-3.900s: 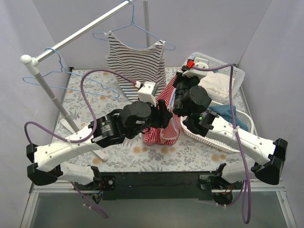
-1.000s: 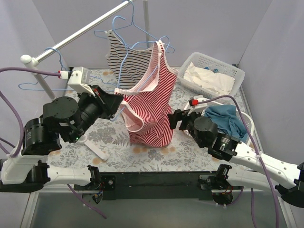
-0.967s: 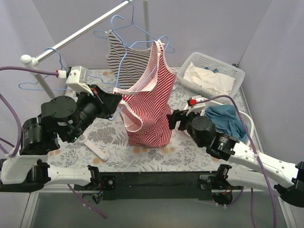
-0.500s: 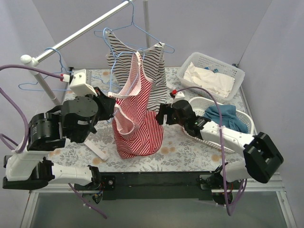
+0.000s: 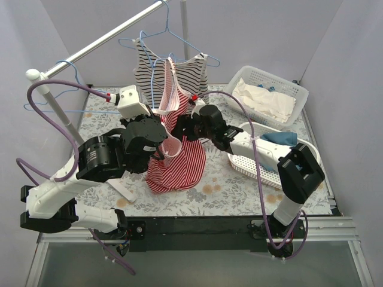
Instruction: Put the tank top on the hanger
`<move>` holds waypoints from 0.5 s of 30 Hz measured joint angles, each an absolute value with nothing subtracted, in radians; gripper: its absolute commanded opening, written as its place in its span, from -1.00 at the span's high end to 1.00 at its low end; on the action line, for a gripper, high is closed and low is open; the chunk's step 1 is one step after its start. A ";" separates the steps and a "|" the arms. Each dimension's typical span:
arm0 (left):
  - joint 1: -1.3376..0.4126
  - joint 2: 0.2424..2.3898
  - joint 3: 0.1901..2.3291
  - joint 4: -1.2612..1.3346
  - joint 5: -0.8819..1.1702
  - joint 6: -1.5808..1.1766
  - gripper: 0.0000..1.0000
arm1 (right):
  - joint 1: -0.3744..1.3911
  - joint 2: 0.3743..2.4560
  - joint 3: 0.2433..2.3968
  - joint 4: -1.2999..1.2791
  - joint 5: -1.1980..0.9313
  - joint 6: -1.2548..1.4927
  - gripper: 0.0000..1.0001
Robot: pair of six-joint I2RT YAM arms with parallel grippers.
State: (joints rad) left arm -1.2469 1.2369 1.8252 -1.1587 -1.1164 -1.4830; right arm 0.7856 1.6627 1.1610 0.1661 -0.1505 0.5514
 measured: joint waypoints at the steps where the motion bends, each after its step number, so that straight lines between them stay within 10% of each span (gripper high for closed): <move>1: -1.247 1.233 1.810 -1.132 -1.131 -1.472 1.00 | 0.786 1.686 1.186 0.167 -0.174 0.554 -0.71; 15: -1.247 1.280 1.661 -0.599 -1.372 -1.143 1.00 | 0.855 1.835 1.444 0.150 -0.413 0.525 -0.71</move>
